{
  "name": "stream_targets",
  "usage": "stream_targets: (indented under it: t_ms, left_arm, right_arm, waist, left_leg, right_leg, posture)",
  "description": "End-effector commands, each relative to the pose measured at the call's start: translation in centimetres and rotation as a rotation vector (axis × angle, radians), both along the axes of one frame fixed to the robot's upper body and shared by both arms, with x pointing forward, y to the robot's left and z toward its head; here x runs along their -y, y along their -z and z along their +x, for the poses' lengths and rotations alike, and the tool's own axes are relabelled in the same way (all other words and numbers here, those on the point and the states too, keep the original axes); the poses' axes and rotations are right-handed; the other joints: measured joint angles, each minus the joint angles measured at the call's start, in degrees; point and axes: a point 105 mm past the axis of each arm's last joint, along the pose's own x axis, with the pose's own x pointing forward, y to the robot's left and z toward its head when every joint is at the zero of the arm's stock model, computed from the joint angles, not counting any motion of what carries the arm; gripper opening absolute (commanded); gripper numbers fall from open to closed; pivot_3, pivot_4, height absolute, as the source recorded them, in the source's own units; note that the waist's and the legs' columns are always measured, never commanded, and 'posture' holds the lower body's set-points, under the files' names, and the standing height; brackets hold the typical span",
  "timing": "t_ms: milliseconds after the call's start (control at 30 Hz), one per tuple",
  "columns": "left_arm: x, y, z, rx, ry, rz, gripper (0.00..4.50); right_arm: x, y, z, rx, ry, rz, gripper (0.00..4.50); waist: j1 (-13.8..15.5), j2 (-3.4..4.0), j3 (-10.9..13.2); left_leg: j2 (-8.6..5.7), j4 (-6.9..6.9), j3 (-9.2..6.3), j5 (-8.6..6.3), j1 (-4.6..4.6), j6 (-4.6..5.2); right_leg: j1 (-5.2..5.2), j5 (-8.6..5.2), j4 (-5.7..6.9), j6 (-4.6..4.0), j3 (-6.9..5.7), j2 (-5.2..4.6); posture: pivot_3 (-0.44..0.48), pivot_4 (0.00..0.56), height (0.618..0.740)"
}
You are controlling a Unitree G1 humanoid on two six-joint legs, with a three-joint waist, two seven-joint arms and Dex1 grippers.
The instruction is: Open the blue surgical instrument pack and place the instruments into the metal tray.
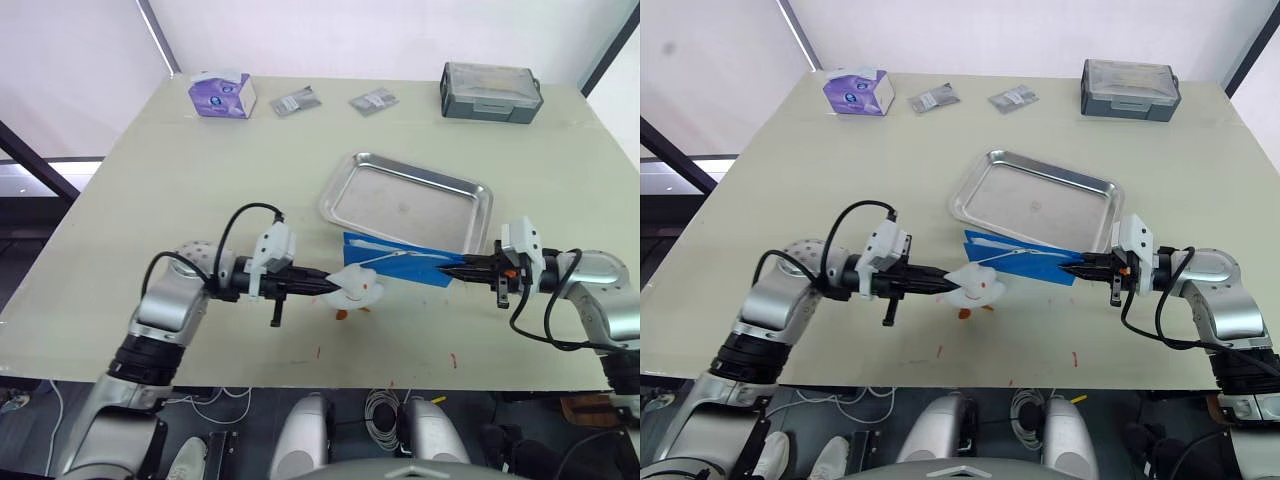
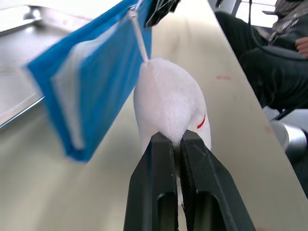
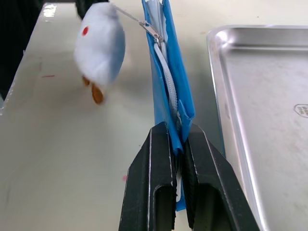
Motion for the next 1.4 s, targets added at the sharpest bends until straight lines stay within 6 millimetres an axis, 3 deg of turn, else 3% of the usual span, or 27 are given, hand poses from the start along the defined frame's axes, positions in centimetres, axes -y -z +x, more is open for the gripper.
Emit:
stream_targets:
  t_ms: [33, 300, 733, 833, 1033, 1300, 1400]
  left_arm:
    - [-1.3, -0.2, 0.1, 0.001, -0.011, 0.029, 0.01]
    - [-5.2, -1.1, 2.8, 0.051, -0.17, 0.082, 0.01]
    - [-9.3, -0.1, 3.9, 0.025, -0.276, 0.205, 0.01]
    - [-9.0, 0.8, 3.5, 0.012, -0.247, 0.224, 0.01]
    - [-6.2, 2.8, 3.7, -0.013, -0.215, 0.169, 0.01]
    - [-5.0, 6.7, 4.3, -0.054, -0.259, 0.175, 0.01]
    - [-4.5, 7.1, 4.5, -0.071, -0.269, 0.153, 0.01]
  right_arm:
    - [0.0, -1.3, 0.0, 0.057, -0.015, 0.023, 0.0]
    - [0.3, -1.1, -0.3, 0.057, -0.021, 0.019, 0.0]
    - [0.3, -1.9, -0.3, 0.062, -0.02, 0.055, 0.0]
    - [0.2, -2.2, -0.2, 0.06, -0.011, 0.087, 0.0]
    - [-0.3, -2.6, -0.2, 0.061, -0.012, 0.133, 0.0]
    - [-0.5, -2.9, -0.4, 0.054, 0.001, 0.183, 0.0]
    - [-0.6, -3.4, -0.9, 0.049, -0.013, 0.186, 0.0]
  waist:
    - [0.02, -0.01, 0.01]
    - [-0.11, -0.01, 0.01]
    - [-0.13, 0.0, 0.01]
    - [-0.12, 0.0, 0.01]
    - [0.0, 0.0, 0.0]
    - [0.67, 0.19, -0.12]
    - [1.13, 0.35, -0.23]
  left_leg:
    - [0.0, 0.0, 0.0, 0.0, 0.0, 0.0]
    - [0.0, 0.01, 0.04, 0.0, -0.01, 0.0]
    - [0.0, 0.0, 0.15, 0.0, -0.01, 0.0]
    - [0.0, 0.0, 0.16, 0.0, -0.01, 0.0]
    - [0.0, 0.01, 0.16, 0.0, -0.01, 0.0]
    - [-0.09, 0.04, 0.17, 0.0, -0.01, 0.0]
    - [-0.15, 0.04, 0.16, 0.0, 0.02, 0.0]
  right_leg:
    - [0.0, 0.0, 0.0, 0.0, 0.0, -0.01]
    - [-0.01, 0.0, 0.02, 0.0, -0.01, 0.02]
    - [-0.01, 0.0, 0.02, 0.0, -0.03, 0.02]
    - [-0.01, 0.0, 0.02, 0.0, -0.03, 0.02]
    - [0.0, 0.0, 0.03, 0.0, -0.02, 0.01]
    - [0.03, 0.01, 0.04, 0.01, -0.07, -0.1]
    - [0.09, 0.01, 0.03, 0.02, -0.07, -0.14]
  posture:
    - [0.0, 0.15, 0.727]
    - [0.0, 0.15, 0.727]
    - [0.0, 0.15, 0.727]
    - [0.0, 0.15, 0.727]
    - [0.0, 0.15, 0.727]
    - [0.0, 0.15, 0.727]
    - [0.0, 0.15, 0.727]
